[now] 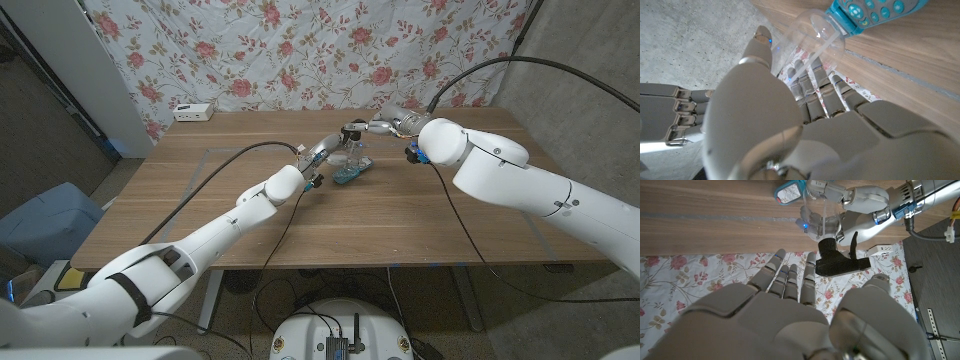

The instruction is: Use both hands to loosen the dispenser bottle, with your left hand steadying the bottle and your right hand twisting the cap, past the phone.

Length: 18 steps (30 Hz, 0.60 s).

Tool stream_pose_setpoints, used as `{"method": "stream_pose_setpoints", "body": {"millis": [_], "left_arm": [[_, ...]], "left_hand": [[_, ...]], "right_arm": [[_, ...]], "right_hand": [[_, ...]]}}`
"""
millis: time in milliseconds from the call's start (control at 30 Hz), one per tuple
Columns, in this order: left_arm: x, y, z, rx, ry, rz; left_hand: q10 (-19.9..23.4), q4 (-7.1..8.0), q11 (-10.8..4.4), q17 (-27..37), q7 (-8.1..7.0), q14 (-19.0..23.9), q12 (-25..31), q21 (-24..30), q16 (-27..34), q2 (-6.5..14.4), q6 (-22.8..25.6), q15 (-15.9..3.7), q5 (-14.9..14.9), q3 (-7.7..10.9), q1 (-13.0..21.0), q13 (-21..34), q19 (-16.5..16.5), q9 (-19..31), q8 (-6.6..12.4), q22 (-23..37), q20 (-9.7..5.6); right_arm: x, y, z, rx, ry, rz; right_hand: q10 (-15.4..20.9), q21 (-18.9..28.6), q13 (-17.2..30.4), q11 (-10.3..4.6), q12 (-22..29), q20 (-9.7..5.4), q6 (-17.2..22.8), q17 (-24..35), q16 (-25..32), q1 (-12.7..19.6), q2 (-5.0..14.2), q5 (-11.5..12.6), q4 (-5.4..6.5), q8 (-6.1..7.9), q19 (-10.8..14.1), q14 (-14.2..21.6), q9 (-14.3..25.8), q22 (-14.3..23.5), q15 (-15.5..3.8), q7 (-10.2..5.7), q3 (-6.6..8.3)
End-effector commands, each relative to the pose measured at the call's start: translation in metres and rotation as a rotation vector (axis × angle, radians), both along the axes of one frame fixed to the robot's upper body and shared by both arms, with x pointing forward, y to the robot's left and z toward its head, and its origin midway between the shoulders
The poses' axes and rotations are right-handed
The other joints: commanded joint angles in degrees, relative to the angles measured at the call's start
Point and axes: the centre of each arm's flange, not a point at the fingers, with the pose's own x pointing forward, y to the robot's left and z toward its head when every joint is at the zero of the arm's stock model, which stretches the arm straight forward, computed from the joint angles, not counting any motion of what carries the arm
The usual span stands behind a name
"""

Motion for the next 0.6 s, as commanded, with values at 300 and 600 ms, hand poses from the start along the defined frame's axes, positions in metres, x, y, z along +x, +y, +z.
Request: {"method": "stream_pose_setpoints", "body": {"millis": [300, 600], "left_arm": [[-0.0036, -0.0016, -0.0048, 0.008, 0.002, 0.005], [-0.0015, -0.0013, -0.0033, 0.017, 0.002, 0.007]], "left_hand": [[0.80, 2.92, -0.43, 0.14, -0.91, 1.53, 0.36, -0.08, 0.02, 7.46, 1.27, -5.71, 0.60, 3.29, 2.00, 0.27, -0.06, 0.03, 0.63, 0.07, -3.38], [0.88, 2.86, -0.47, 0.27, -0.87, 1.74, 0.34, -0.09, -0.01, 7.50, 1.44, -5.74, 0.72, 3.38, 2.00, 0.27, -0.06, -0.03, 0.88, 0.07, -3.38]], "right_arm": [[-0.0011, 0.0031, 0.0046, -0.027, -0.004, -0.025], [0.0045, 0.0078, 0.0102, -0.046, 0.005, -0.023]], "right_hand": [[0.47, 0.32, 0.05, 0.74, 0.28, 0.42, 0.79, 0.07, 0.31, 0.51, 0.33, -0.53, -0.50, 0.13, 0.45, 0.53, 0.20, 0.12, 0.48, 0.35, 0.23], [0.66, 0.31, 0.05, 0.77, 0.33, 0.59, 0.97, 0.12, 0.36, 0.16, 0.22, -0.83, -0.41, 0.10, 0.51, 0.69, 0.23, 0.12, 0.78, 0.47, 0.12]]}}
